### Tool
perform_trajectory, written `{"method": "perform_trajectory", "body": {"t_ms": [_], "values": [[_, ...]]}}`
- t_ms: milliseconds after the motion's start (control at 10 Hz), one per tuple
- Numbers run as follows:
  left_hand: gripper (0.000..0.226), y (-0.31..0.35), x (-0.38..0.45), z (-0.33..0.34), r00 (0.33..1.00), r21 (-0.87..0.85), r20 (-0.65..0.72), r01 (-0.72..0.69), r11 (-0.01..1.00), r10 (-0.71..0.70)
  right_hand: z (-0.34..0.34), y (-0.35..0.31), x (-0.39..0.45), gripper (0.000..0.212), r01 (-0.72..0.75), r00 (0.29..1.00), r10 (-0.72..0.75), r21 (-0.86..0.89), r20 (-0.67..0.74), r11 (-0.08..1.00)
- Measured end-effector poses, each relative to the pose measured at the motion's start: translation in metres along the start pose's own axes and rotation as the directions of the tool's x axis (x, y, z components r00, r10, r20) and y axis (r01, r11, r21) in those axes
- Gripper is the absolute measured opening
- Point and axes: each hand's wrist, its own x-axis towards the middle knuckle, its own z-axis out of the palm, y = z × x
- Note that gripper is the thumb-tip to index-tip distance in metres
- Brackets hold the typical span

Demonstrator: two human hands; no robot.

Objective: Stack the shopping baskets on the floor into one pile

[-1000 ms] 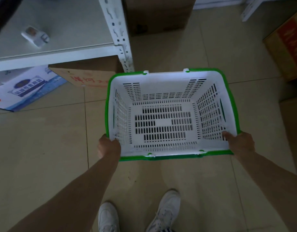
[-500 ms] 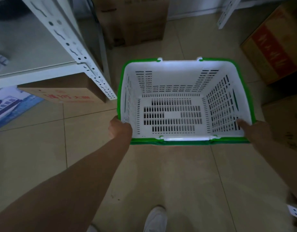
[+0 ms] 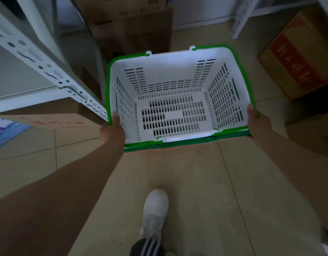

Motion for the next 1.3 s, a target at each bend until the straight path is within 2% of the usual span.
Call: {"method": "perform_trajectory", "body": {"t_ms": [100,200,400,500,600,700,800,900,1000,1100,1200,1300], "values": [[0.084,0.014,0.010,0.008,0.999,-0.021,-0.019,0.044,0.999,-0.044,0.006,-0.014,0.018,0.076,0.016,1.000,-0.016,0.014,-0.008,1.000],[0.086,0.025,0.024,0.015,0.999,-0.050,-0.029,0.028,0.998,-0.029,0.016,-0.030,0.036,0.059,0.055,0.998,-0.055,-0.008,-0.013,0.998],[0.076,0.052,0.044,0.024,0.996,-0.066,-0.076,0.032,0.997,-0.037,0.028,-0.075,0.071,0.091,0.056,0.998,-0.055,0.067,-0.011,0.996],[0.076,0.064,0.056,0.026,0.995,-0.081,-0.082,0.058,0.995,-0.065,0.037,-0.092,0.085,0.075,0.064,0.998,-0.065,0.083,0.013,0.995],[0.080,0.074,0.074,0.025,0.994,-0.039,-0.077,0.071,0.997,-0.074,0.044,-0.105,0.089,0.075,0.070,0.997,-0.072,0.080,0.020,0.994],[0.080,0.077,0.085,0.026,0.996,0.025,-0.066,0.063,0.998,-0.062,0.047,-0.112,0.083,0.096,0.053,0.998,-0.056,0.109,0.023,0.993],[0.067,0.076,0.086,0.024,0.999,0.105,-0.032,0.017,0.994,-0.014,0.046,-0.119,0.080,0.102,-0.043,0.998,0.039,0.077,0.048,0.996],[0.061,0.081,0.083,0.019,1.000,0.137,0.010,-0.009,0.991,0.008,0.042,-0.127,0.075,0.073,-0.113,0.992,0.112,0.018,0.066,0.993],[0.059,0.092,0.077,0.018,0.999,0.116,-0.035,-0.006,0.993,0.010,0.044,-0.125,0.071,0.070,-0.104,0.993,0.107,-0.075,0.039,0.992],[0.057,0.107,0.056,0.017,0.994,0.156,-0.059,-0.079,0.985,0.089,0.042,-0.137,0.045,0.064,-0.049,0.997,0.035,-0.238,-0.063,0.970],[0.059,0.115,0.033,0.016,0.965,0.210,-0.047,-0.244,0.947,0.259,0.041,-0.161,0.019,0.054,0.116,0.978,-0.169,-0.354,-0.124,0.928],[0.052,0.136,0.003,0.013,0.964,0.075,0.048,-0.263,0.962,0.260,0.036,-0.190,-0.005,0.048,0.261,0.959,-0.283,-0.337,-0.018,0.905]]}}
